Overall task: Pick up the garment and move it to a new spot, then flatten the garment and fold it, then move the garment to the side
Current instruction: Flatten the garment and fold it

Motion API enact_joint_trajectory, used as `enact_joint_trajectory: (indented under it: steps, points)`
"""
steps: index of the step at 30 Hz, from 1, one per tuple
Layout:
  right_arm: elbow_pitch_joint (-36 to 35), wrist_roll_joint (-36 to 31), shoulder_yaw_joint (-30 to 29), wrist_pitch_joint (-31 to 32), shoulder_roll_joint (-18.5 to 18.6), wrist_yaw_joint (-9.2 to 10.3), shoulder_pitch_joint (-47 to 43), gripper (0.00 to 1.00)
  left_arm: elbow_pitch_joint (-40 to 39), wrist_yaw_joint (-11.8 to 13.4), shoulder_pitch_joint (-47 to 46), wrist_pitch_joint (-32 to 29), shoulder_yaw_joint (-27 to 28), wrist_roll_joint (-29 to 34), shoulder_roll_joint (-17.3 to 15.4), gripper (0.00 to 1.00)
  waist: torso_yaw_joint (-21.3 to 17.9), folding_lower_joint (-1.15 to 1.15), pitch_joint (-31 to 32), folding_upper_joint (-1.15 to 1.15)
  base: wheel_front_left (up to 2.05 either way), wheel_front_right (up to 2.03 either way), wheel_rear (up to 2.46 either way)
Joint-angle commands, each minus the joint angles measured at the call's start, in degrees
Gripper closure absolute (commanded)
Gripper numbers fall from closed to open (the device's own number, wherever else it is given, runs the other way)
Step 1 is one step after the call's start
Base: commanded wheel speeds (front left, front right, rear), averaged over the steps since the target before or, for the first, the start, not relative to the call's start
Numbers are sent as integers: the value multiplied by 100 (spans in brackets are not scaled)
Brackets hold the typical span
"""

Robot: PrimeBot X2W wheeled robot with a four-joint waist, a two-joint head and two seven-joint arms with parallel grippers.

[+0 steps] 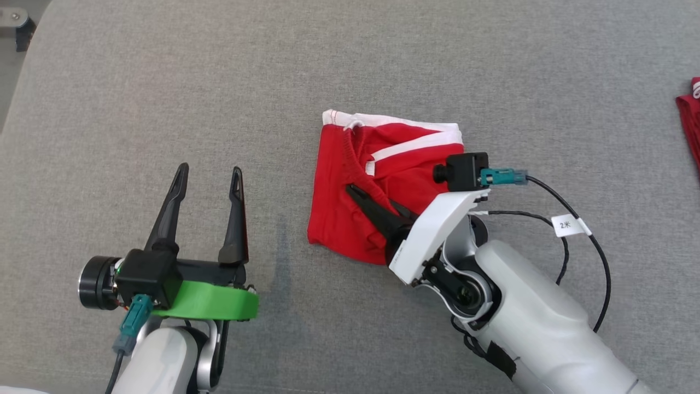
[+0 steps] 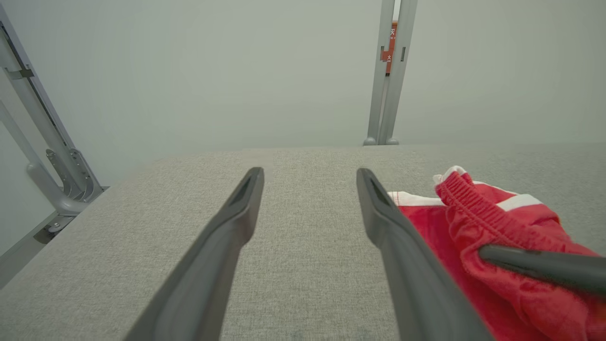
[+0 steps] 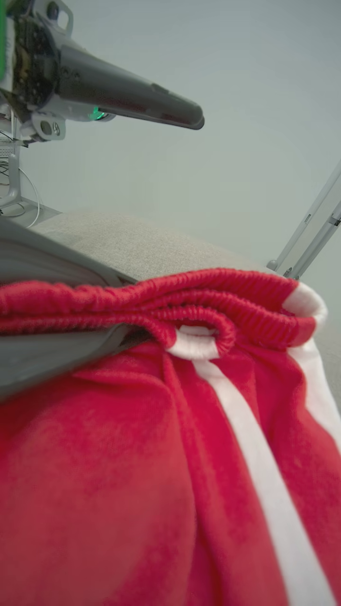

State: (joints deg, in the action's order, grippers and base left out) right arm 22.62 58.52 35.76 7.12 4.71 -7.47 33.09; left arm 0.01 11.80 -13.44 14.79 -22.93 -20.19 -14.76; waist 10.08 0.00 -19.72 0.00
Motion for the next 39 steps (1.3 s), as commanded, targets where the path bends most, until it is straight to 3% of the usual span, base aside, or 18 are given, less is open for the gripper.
enact_joint_trajectory:
  steps: [1, 2, 3, 5, 13, 17, 20, 24, 30, 39]
  points:
    - [111, 74, 104, -97, -4, -3, 135, 100, 22, -26, -87, 45, 5, 26, 19, 0, 54, 0, -57, 0, 0, 0, 0]
    - [174, 85, 183, -182, 11, -3, 191, 100, 37, -28, -96, 39, 10, 28, 28, 0, 57, 0, -63, 0, 0, 0, 0]
    - [252, 125, 266, -295, 24, -3, 253, 80, 53, -38, -104, 37, 18, 35, 36, 0, 56, 0, -63, 0, 0, 0, 0]
    - [271, 141, 499, -497, 58, -4, 368, 0, 76, -52, -115, 39, 24, 49, 51, 0, 49, 0, -63, 0, 0, 0, 0]
    - [186, -331, 1432, -1777, 589, -4, 745, 0, 118, -47, -64, 42, 99, 105, 64, 0, -95, 0, 50, 0, 0, 0, 0]
    - [102, -665, 1497, -2156, 956, -4, 791, 0, 127, -10, 48, 43, 155, 109, 38, 0, -230, 0, 157, 0, 0, 0, 0]
    - [-76, -928, 1099, -2230, 1229, -4, 532, 0, 126, 30, 137, 43, 205, 108, -6, 0, -360, 0, 262, 0, 0, 0, 0]
    - [-585, -1382, 59, -2226, 1482, -3, -86, 0, 110, 101, 272, 43, 325, 69, -109, 0, -552, 0, 380, 0, 0, 0, 0]
    - [-1225, -2033, -1243, -2229, 1624, -3, -1199, 0, 75, 189, 487, 10, 468, 17, -275, 0, -799, 0, 569, 0, 0, 0, 0]
    - [-1824, -2658, -2067, -2230, 1590, -3, -2423, 0, -41, 357, 958, -67, 521, -45, -367, 0, -1049, 0, 980, 0, 0, 0, 0]
